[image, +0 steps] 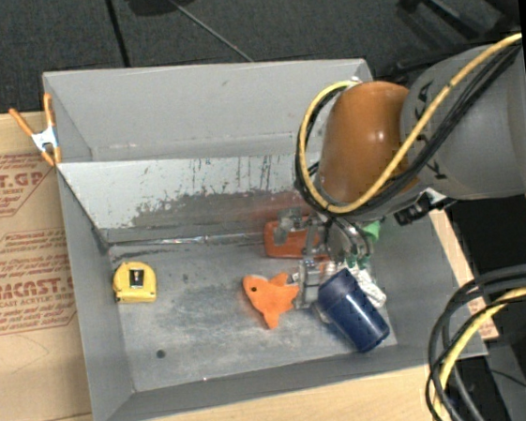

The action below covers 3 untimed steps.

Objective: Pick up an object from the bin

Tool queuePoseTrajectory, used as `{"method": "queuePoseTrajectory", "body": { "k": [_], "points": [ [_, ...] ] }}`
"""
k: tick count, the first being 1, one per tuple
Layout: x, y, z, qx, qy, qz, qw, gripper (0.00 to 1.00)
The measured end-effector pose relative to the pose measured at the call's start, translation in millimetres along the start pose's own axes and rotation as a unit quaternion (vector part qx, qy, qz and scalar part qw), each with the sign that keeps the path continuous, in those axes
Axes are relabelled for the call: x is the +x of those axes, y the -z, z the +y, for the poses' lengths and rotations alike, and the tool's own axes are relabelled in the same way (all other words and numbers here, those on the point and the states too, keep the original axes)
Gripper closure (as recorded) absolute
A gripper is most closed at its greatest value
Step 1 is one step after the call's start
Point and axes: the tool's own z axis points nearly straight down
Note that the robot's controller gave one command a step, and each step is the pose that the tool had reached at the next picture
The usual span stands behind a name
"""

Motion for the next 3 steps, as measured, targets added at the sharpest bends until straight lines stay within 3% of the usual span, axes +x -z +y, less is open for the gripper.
{"method": "queuePoseTrajectory", "body": {
  "k": [1,2,3],
  "points": [
    [-6.9,-37,5,0.000,0.036,0.0071,0.9993,0.00],
    [-5.6,-84,13,0.000,0.128,0.0039,0.9918,1.00],
    [-5.7,-84,13,0.000,0.128,0.0039,0.9918,1.00]
  ]
}}
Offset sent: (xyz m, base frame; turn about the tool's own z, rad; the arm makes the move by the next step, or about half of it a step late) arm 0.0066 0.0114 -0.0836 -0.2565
